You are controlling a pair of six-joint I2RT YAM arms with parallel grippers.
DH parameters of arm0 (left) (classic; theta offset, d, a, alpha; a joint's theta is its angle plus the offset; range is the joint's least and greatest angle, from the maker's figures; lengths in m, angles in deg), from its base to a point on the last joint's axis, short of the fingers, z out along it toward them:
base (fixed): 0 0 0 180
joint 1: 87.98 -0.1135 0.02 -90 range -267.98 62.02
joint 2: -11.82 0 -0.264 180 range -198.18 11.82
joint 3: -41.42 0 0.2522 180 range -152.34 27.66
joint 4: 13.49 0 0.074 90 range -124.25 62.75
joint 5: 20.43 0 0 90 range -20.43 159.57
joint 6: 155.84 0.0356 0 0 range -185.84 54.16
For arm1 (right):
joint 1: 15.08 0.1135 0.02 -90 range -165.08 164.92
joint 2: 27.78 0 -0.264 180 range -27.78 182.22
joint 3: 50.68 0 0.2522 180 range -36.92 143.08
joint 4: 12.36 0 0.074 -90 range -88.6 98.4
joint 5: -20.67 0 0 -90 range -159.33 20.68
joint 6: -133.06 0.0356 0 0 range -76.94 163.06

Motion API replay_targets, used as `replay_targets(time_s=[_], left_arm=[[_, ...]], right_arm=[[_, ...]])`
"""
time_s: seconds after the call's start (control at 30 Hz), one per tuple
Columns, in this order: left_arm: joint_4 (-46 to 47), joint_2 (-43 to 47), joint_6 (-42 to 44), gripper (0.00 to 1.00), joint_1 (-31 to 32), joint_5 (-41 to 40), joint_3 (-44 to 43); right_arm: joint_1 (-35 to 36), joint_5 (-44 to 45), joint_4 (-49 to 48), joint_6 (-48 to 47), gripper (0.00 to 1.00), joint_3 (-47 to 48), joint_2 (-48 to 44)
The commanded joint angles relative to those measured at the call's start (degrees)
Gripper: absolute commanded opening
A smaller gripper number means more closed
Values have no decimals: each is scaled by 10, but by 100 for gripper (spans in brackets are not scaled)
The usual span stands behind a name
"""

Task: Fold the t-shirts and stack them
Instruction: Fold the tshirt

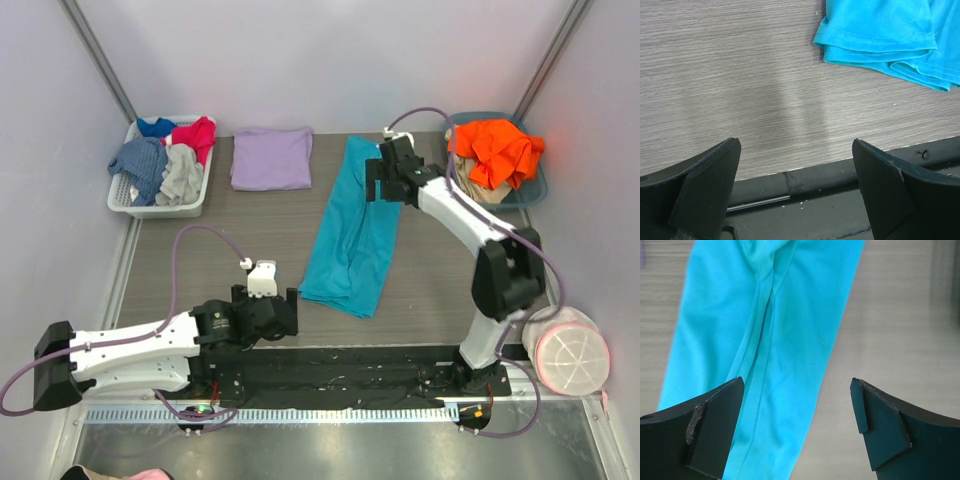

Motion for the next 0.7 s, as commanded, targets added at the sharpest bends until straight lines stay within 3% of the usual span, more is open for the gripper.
replay_targets(time_s=[0.0, 0.3, 0.67], left_arm=[[22, -5, 13, 100, 3, -24, -22], [23, 10, -1, 100, 2, -16, -4], [10, 36, -14, 100, 3, -19, 9]], right_arm=[[41, -15, -14, 121, 96, -159, -121], [235, -30, -113, 284, 96, -356, -248], [263, -42, -224, 389, 97, -484, -261]])
